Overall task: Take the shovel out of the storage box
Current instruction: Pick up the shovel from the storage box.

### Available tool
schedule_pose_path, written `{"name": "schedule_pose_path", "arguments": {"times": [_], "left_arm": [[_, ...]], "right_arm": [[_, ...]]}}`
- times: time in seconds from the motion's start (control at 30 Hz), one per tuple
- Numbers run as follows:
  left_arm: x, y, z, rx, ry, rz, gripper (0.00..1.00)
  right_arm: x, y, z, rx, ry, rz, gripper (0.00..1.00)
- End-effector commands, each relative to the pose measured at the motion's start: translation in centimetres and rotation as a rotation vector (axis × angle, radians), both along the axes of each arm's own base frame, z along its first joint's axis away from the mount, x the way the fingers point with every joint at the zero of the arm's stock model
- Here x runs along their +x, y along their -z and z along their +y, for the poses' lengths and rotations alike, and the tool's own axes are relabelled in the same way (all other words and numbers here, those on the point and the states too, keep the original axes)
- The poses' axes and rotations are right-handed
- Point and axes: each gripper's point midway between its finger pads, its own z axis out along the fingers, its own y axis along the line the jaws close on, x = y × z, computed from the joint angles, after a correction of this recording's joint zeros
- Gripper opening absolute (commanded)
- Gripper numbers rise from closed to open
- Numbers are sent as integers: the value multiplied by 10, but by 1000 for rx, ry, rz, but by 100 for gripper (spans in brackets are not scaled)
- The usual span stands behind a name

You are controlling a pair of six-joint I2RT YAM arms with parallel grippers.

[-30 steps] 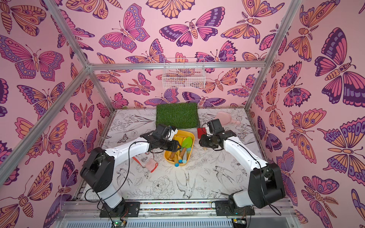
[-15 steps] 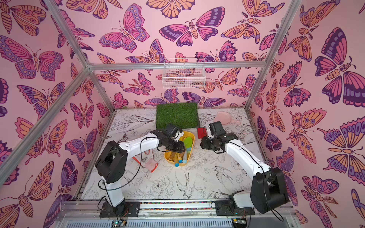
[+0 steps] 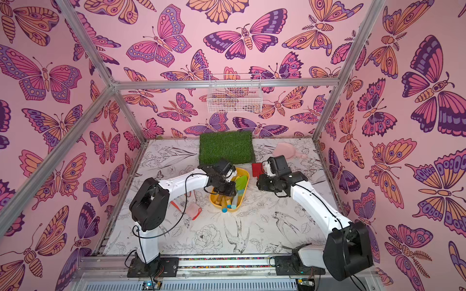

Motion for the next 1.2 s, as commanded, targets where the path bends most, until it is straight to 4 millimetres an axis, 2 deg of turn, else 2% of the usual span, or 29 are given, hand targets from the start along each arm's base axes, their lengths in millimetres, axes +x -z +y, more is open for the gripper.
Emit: {"name": "schedule_pose_path", "arguments": {"times": [0.0, 0.27, 0.5, 0.97, 1.17], "left_arm": [[-7, 7, 2, 30, 19, 26, 18], [0, -14, 8, 31, 2, -47, 7], [2, -36, 17, 5, -20, -109, 0], [5, -76, 32, -95, -65, -225, 0], [1, -103, 19, -254, -22, -314, 0]], "right_arm": [[-7, 1, -1, -9, -9, 8, 50], [-8, -3, -2, 14, 20, -4, 49], [-11, -7, 0, 62, 41, -12, 48], [-26, -37, 3, 196, 62, -101, 48], [-33, -52, 11, 292, 44, -141, 48]]}}
